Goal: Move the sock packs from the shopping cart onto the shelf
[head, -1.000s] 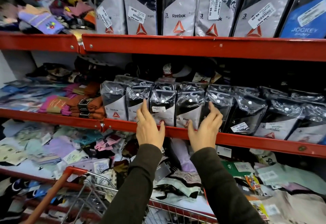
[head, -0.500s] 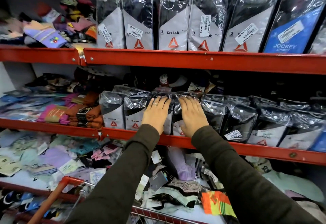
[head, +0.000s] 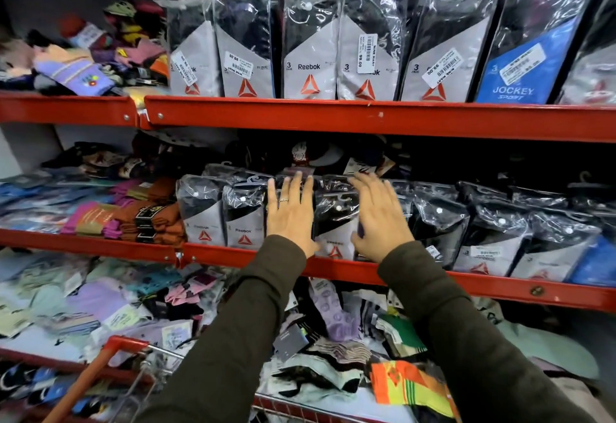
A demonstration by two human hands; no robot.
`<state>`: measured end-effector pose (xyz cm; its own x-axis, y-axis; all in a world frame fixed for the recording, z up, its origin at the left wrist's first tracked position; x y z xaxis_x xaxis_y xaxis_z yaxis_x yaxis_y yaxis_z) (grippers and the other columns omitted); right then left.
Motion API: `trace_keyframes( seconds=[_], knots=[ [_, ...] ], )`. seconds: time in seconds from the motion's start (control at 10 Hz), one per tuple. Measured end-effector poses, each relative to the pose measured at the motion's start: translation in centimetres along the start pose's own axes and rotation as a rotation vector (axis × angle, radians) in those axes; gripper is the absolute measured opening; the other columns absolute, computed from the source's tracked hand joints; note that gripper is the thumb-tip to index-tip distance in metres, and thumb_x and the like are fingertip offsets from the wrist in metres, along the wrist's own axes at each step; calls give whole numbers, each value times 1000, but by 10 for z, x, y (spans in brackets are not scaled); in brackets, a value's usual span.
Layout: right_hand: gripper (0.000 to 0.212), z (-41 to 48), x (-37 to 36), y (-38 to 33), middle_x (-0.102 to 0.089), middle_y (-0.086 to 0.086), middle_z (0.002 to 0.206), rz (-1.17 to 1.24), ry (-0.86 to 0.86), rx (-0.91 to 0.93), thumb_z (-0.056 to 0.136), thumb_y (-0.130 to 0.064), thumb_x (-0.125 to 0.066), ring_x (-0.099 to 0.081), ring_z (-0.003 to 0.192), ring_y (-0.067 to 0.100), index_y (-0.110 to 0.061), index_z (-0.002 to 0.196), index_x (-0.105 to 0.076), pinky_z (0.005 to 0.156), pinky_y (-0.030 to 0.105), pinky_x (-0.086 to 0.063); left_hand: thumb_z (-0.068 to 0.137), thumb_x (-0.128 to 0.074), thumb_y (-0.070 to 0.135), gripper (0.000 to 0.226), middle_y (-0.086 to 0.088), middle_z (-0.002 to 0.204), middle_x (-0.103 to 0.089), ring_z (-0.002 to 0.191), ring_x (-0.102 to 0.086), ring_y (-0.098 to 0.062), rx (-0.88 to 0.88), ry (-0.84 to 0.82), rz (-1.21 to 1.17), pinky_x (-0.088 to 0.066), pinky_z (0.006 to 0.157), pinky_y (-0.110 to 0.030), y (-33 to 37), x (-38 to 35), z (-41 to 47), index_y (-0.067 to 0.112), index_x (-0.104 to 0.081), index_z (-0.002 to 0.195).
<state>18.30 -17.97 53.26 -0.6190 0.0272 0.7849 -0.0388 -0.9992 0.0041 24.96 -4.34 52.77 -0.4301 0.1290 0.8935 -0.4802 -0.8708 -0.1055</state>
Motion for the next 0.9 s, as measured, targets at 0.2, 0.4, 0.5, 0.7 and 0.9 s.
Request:
trace_keyframes(
  seconds=[0.2,0.4,0.5,0.7,0.9],
  knots=[
    [108,-20,30,80,-20,18,160,-64,-27,-219,64,-20,-78,-12,152,39,-4,153,-20,126,50,-12,76,-82,47,121,-10,168,-13,157,-7,-30,-218,114,-119,5,126,-47,82,18,15,9,-3,160],
    [114,-35,5,116,-17,20,161,-169,-262,-288,71,-32,-81,-16,150,39,1,154,-10,125,47,-13,77,-84,34,112,-11,162,-27,151,-26,-30,-318,-6,-114,-13,129,-43,136,-4,40,9,-12,159],
    [102,-37,2,118,-28,17,157,-177,-258,-231,73,-23,-80,-25,148,35,-1,152,-19,124,43,-17,78,-85,26,106,-12,159,-32,148,-30,-31,-309,1,-95,-15,127,-42,142,-6,39,11,-17,158],
    [98,-39,12,121,-38,13,149,-163,-248,-136,73,-27,-83,-33,142,31,-4,150,-26,123,40,-19,88,-72,10,85,-14,156,-37,145,-35,-32,-221,70,-93,-21,125,-43,151,-2,29,10,-22,157],
    [108,-45,13,118,-31,17,156,-244,-224,-145,73,-28,-83,-27,147,32,-1,154,-17,127,43,-16,84,-77,17,94,-13,159,-32,149,-28,-32,-235,85,-120,-12,128,-44,149,-1,24,11,-19,158]
  ],
)
Point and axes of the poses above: each hand's wrist, its own z-axis towards the middle knuckle, its own x-axis out of the back of the hand, y = z × x, the point moved 6 cm from there along z, towards the middle knuckle
